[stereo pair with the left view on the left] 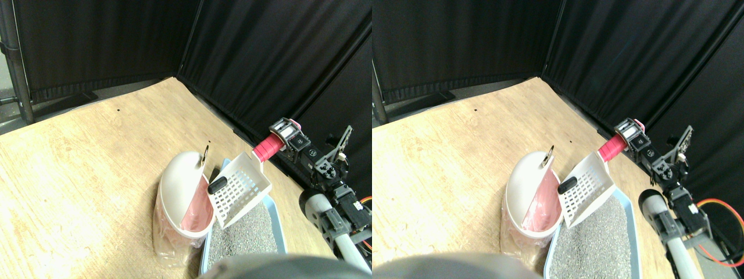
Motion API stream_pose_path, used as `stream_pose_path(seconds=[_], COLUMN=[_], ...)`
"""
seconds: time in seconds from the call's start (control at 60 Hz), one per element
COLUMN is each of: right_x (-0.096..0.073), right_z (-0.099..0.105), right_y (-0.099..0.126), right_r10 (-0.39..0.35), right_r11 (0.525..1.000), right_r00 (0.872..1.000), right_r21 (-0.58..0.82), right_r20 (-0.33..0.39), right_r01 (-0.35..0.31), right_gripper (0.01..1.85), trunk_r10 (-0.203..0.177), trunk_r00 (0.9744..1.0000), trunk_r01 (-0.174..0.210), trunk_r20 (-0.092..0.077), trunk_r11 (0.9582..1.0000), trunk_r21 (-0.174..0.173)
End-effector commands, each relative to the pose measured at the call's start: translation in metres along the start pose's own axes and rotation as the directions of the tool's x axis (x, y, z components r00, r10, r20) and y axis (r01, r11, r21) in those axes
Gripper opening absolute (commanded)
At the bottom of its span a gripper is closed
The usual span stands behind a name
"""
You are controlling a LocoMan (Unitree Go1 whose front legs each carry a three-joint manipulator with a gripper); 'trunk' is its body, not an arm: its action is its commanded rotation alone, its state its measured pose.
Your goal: Scoop (unimanual)
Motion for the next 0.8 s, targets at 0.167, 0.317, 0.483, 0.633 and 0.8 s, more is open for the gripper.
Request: stream_pose_path(seconds=[0.167, 0.317, 0.483, 0.633, 0.8], right_x=[0.0, -0.002, -0.005, -0.011, -0.008], right_z=[0.011, 0.014, 0.014, 0.018, 0.015], right_y=[-0.002, -0.002, 0.002, 0.006, 0.004], right_r10=[-0.006, -0.007, -0.007, 0.006, 0.016], right_r11=[1.0, 0.999, 0.998, 0.993, 0.987], right_r00=[0.996, 0.997, 0.993, 0.995, 0.99], right_r21=[-0.016, -0.041, -0.062, -0.117, -0.159], right_r20=[0.09, 0.081, 0.116, 0.102, 0.141], right_r01=[0.007, 0.01, 0.014, 0.006, 0.007], right_gripper=[0.29, 0.2, 0.09, 0.06, 0.06], trunk_r10=[0.093, 0.086, 0.087, 0.085, 0.088], trunk_r00=[0.9943, 0.9946, 0.9946, 0.9947, 0.9944], trunk_r01=[-0.074, -0.066, -0.067, -0.065, -0.068], trunk_r20=[0.052, 0.057, 0.058, 0.059, 0.058], trunk_r11=[0.9555, 0.9566, 0.9564, 0.9567, 0.9558], trunk_r21=[-0.286, -0.284, -0.284, -0.284, -0.286])
